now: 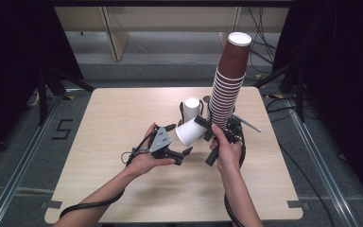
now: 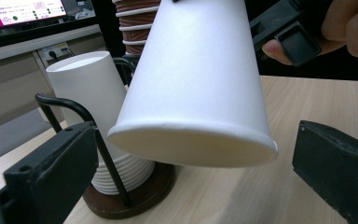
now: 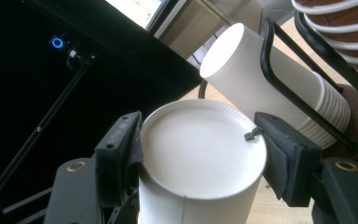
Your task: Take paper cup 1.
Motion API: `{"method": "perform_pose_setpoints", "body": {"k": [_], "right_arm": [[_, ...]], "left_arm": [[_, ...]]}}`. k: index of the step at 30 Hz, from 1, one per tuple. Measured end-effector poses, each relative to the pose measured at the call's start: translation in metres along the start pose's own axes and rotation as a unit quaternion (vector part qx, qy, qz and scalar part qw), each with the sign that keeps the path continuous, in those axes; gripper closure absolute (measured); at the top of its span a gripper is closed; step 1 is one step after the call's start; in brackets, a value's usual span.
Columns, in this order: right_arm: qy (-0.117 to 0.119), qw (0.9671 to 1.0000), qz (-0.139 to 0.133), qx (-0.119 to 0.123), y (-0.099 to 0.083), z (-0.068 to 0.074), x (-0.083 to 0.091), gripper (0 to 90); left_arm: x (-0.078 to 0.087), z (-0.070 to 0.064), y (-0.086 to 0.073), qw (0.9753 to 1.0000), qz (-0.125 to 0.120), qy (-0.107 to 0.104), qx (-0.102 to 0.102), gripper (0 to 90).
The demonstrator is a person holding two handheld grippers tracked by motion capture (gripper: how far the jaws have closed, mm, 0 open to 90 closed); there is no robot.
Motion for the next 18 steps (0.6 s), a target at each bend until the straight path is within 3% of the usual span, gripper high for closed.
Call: {"method": "perform_pose_setpoints", "body": {"k": [2, 5, 12, 13, 18], "right_arm": [[0.002, 0.9999, -0.004, 0.011, -0.0004, -0.0022, -0.0003, 35.7], [0.001, 1.0, 0.003, -0.005, -0.0034, -0.0022, -0.0002, 35.7], [0.001, 0.9999, 0.007, 0.01, -0.0046, -0.0048, -0.001, 35.7], [0.002, 0.9999, 0.012, -0.001, -0.0055, -0.0034, -0.0007, 35.7], [0.002, 0.9999, 0.009, 0.004, -0.0047, -0.0036, -0.0007, 35.7]], "left_arm": [[-0.0016, 0.0004, 0.0007, 1.0, -0.001, 0.0, 0.001, 0.0], [-0.0028, 0.0001, 0.0009, 1.0, 0.0, -0.001, 0.002, 0.0], [-0.0055, 0.0009, 0.0005, 1.0, 0.001, -0.001, 0.001, 0.3], [-0.0061, 0.0011, 0.001, 1.0, 0.0, -0.001, -0.001, 0.7], [-0.007, 0.0007, 0.001, 1.0, 0.0, -0.001, -0.001, 2.7]]}}
Point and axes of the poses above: each handheld gripper's, and its own axes: x roughly backward along the jaws, y roughly out of its top, z roughly to its left, the point moved 2 cm from there along -x, roughly forward along the jaws, and after that the axes turned 13 degrees about -x, right-handed, at the moved point
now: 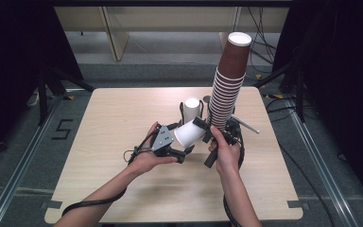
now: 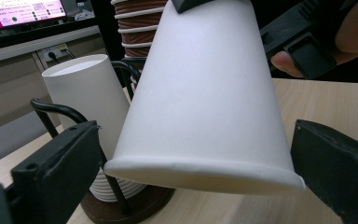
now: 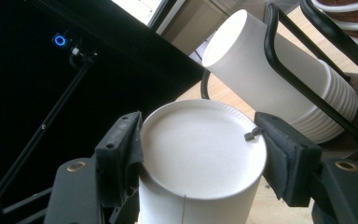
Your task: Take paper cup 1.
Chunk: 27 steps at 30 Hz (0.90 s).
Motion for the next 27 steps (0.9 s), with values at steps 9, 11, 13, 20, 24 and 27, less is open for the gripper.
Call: {"method": "perform_pose_setpoints", "body": {"k": [9, 11, 13, 20, 24, 27], "right_arm": [[0.0, 0.9999, -0.004, -0.011, -0.0002, -0.0001, 0.0002, 35.7], [0.003, 0.9999, -0.006, -0.01, 0.0, -0.0005, 0.0002, 35.7], [-0.001, 0.9999, -0.005, -0.011, 0.0005, -0.0001, 0.0014, 35.7], [-0.006, 0.9999, -0.011, -0.005, -0.0009, 0.0007, 0.0017, 34.3], [-0.001, 0.9995, -0.022, 0.024, -0.0044, 0.0022, 0.0003, 30.5], [-0.008, 0.9985, -0.029, 0.046, -0.0053, 0.0025, -0.0015, 25.3]], "left_arm": [[-0.004, -0.0037, 0.0011, 1.0, -0.004, -0.002, 0.001, 9.0], [-0.0037, -0.0036, 0.0015, 1.0, -0.005, 0.001, 0.001, 10.8], [-0.0032, -0.0028, 0.0018, 1.0, -0.007, 0.005, 0.004, 14.9], [0.0002, -0.0032, 0.0025, 0.9999, -0.004, 0.014, 0.003, 22.1], [0.0016, -0.0027, 0.002, 0.9999, -0.002, 0.011, 0.01, 23.2], [0.0027, -0.0024, 0.0031, 0.9999, -0.004, 0.011, 0.013, 23.6]]}}
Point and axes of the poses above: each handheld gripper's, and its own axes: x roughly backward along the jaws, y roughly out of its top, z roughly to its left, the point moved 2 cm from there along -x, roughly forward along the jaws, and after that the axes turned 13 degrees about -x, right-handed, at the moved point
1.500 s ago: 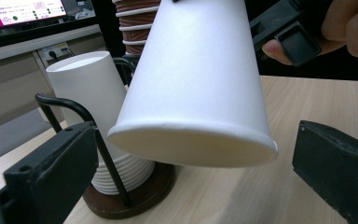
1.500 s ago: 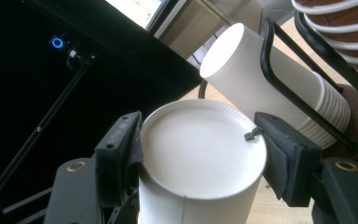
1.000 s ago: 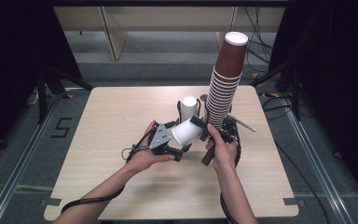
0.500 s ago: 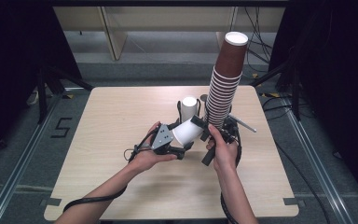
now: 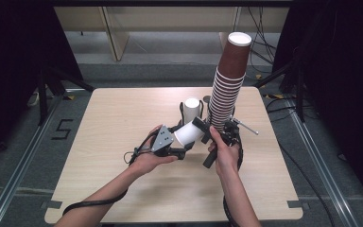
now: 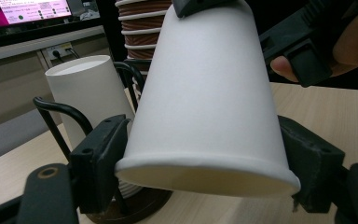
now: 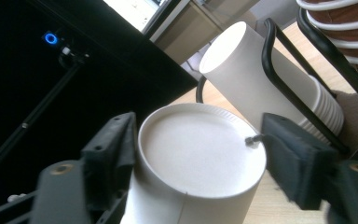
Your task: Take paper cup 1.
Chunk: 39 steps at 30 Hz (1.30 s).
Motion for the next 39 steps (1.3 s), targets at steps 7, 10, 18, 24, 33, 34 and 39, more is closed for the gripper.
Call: {"method": "perform_pose_setpoints", "body": {"k": [7, 10, 18, 24, 33, 34, 39], "right_arm": [[0.006, 0.9999, -0.007, 0.01, 0.001, 0.003, -0.001, 13.9], [0.008, 0.9999, -0.011, 0.006, 0.002, 0.006, 0.0, 13.8], [0.014, 0.9969, -0.027, 0.072, 0.01, 0.013, 0.009, 14.0], [-0.004, 0.9899, -0.036, 0.137, 0.015, 0.018, 0.016, 15.5], [-0.024, 0.9665, -0.031, 0.254, 0.025, 0.008, 0.027, 18.1], [-0.024, 0.9665, -0.031, 0.254, 0.025, 0.008, 0.027, 18.1], [-0.046, 0.9568, -0.02, 0.286, 0.027, -0.004, 0.033, 19.6]], "left_arm": [[0.001, 0.001, 0.002, 1.0, 0.0, -0.002, 0.006, 25.0], [0.002, 0.001, 0.002, 0.9999, 0.002, -0.005, 0.012, 25.4], [0.004, 0.005, 0.001, 0.9997, 0.02, -0.004, 0.014, 25.8], [0.01, 0.013, 0.003, 0.9991, 0.037, -0.009, 0.018, 26.8], [0.022, 0.03, 0.005, 0.9981, 0.056, -0.01, 0.022, 27.8], [0.023, 0.033, 0.007, 0.9979, 0.059, -0.012, 0.022, 27.8], [0.027, 0.041, 0.012, 0.9978, 0.062, -0.009, 0.021, 28.1]]}}
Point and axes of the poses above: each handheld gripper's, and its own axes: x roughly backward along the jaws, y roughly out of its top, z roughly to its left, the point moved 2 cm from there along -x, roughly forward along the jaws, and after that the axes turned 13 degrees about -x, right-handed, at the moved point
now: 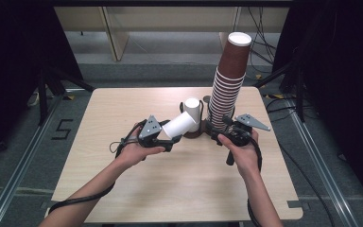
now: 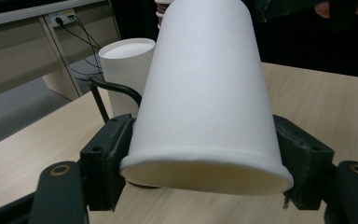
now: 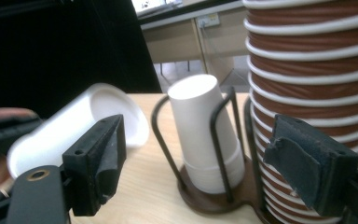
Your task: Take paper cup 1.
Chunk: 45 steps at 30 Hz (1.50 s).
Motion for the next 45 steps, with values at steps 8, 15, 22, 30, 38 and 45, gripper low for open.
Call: {"method": "perform_pose_setpoints", "body": {"k": [8, 15, 22, 30, 38, 45], "right_arm": [[-0.015, 0.9984, 0.032, 0.045, -0.005, -0.01, 0.002, 19.3], [-0.011, 0.9903, 0.07, 0.12, -0.013, -0.016, -0.002, 19.2], [-0.01, 0.9801, 0.105, 0.168, -0.017, -0.018, -0.005, 19.6], [0.011, 0.9699, 0.141, 0.198, -0.019, -0.013, -0.008, 21.0], [0.036, 0.9582, 0.161, 0.234, -0.018, -0.015, -0.014, 22.1], [0.061, 0.9485, 0.198, 0.239, -0.02, -0.012, -0.015, 22.5]], "left_arm": [[0.006, 0.006, 0.006, 0.9998, 0.006, -0.015, -0.007, 28.8], [0.009, 0.009, 0.011, 0.9994, 0.006, -0.03, -0.013, 30.1], [0.013, 0.011, 0.014, 0.9985, 0.011, -0.041, -0.034, 31.0], [0.013, 0.011, 0.018, 0.9959, 0.03, -0.069, -0.05, 32.1], [0.014, 0.012, 0.019, 0.9915, 0.056, -0.097, -0.067, 32.3], [0.013, 0.015, 0.019, 0.9826, 0.092, -0.138, -0.083, 32.1]]}}
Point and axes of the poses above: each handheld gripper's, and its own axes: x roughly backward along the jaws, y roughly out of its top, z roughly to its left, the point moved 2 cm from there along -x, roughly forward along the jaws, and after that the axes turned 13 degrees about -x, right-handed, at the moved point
